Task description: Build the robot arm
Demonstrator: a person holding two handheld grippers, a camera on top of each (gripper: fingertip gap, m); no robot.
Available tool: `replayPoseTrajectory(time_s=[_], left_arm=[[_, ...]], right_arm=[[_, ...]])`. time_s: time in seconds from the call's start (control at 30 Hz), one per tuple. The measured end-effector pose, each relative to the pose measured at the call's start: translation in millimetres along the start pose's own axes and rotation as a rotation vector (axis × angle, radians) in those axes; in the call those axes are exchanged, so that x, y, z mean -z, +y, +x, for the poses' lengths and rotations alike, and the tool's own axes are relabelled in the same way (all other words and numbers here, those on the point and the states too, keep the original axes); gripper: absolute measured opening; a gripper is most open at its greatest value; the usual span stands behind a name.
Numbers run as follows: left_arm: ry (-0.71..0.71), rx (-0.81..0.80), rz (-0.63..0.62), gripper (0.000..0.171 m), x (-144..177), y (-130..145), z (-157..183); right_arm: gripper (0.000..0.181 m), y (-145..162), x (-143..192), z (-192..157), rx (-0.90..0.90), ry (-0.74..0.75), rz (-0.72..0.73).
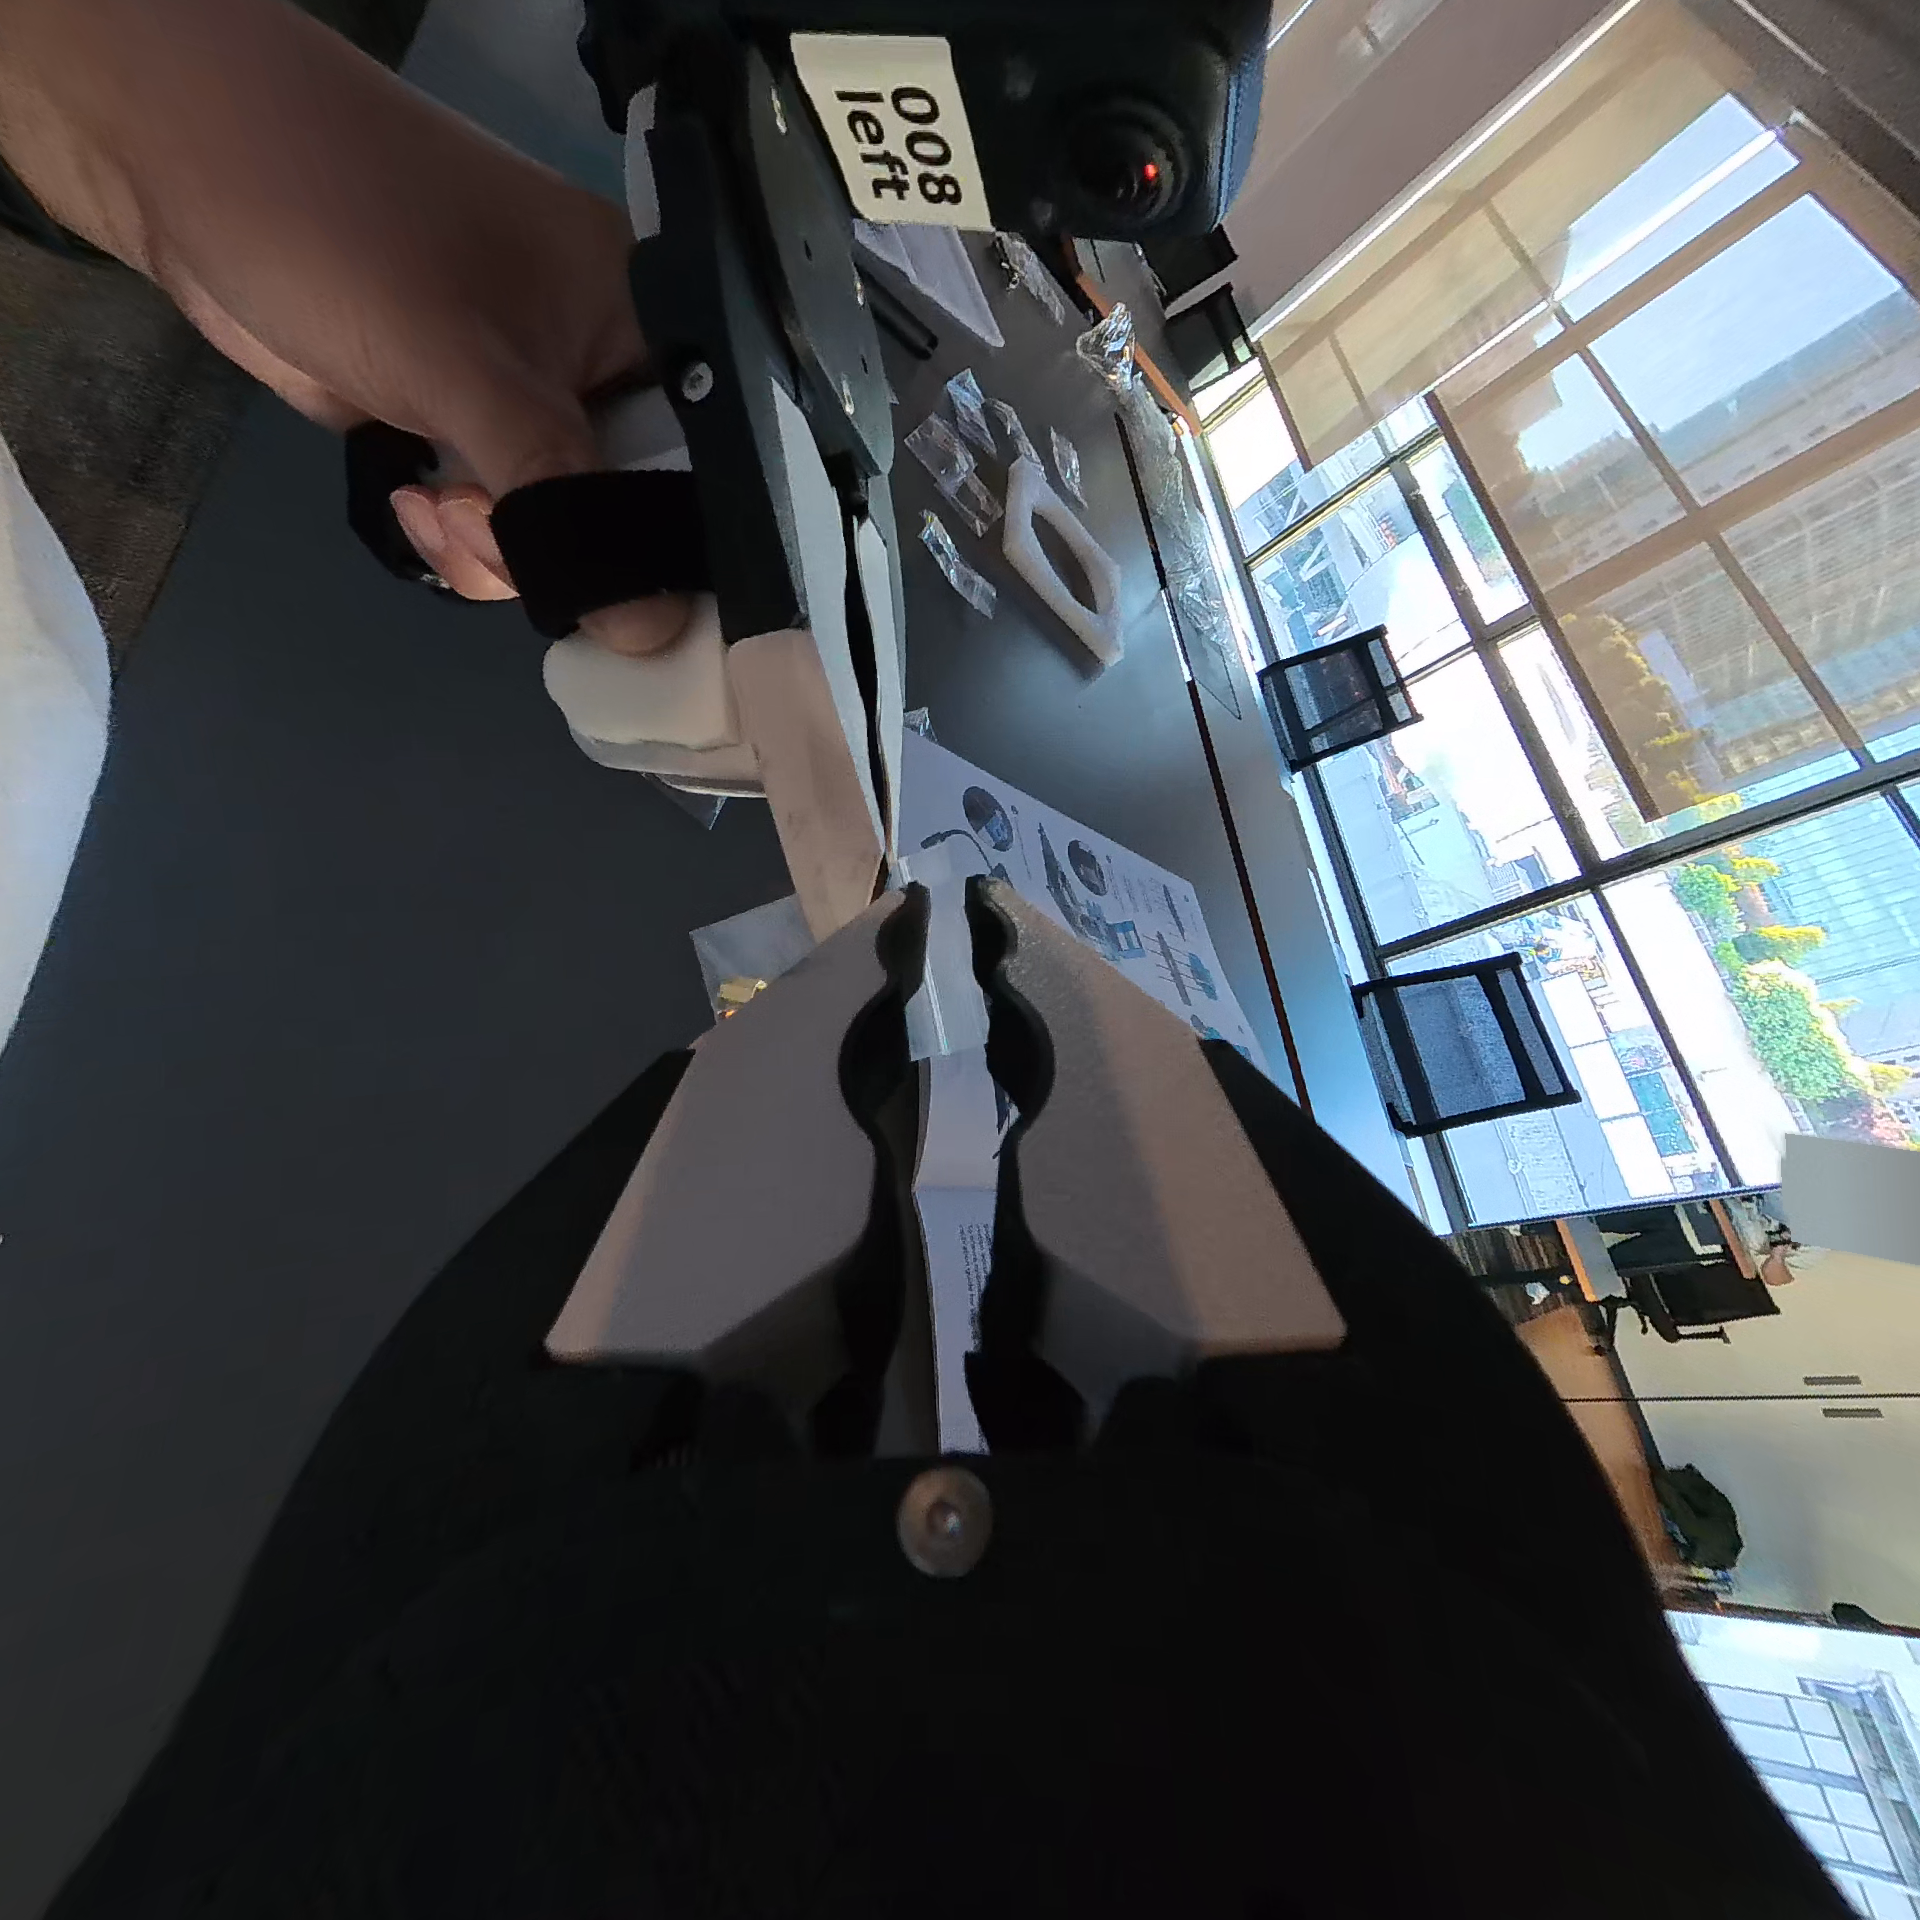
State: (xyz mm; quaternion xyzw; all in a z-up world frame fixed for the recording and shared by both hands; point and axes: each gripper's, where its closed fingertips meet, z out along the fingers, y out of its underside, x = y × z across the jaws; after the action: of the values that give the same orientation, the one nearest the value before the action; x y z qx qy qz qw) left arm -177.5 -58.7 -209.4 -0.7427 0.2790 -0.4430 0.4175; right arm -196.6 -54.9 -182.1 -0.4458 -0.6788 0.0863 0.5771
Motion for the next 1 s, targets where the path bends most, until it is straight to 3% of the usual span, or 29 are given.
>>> replayPoseTrajectory(time_s=[1.0], left_arm=[[0.031,0.021,0.002,0.0,-1.8,0.2,3.2]], right_arm=[[0.004,0.9,0.6,-2.3,-0.011,-0.007,-0.003]])
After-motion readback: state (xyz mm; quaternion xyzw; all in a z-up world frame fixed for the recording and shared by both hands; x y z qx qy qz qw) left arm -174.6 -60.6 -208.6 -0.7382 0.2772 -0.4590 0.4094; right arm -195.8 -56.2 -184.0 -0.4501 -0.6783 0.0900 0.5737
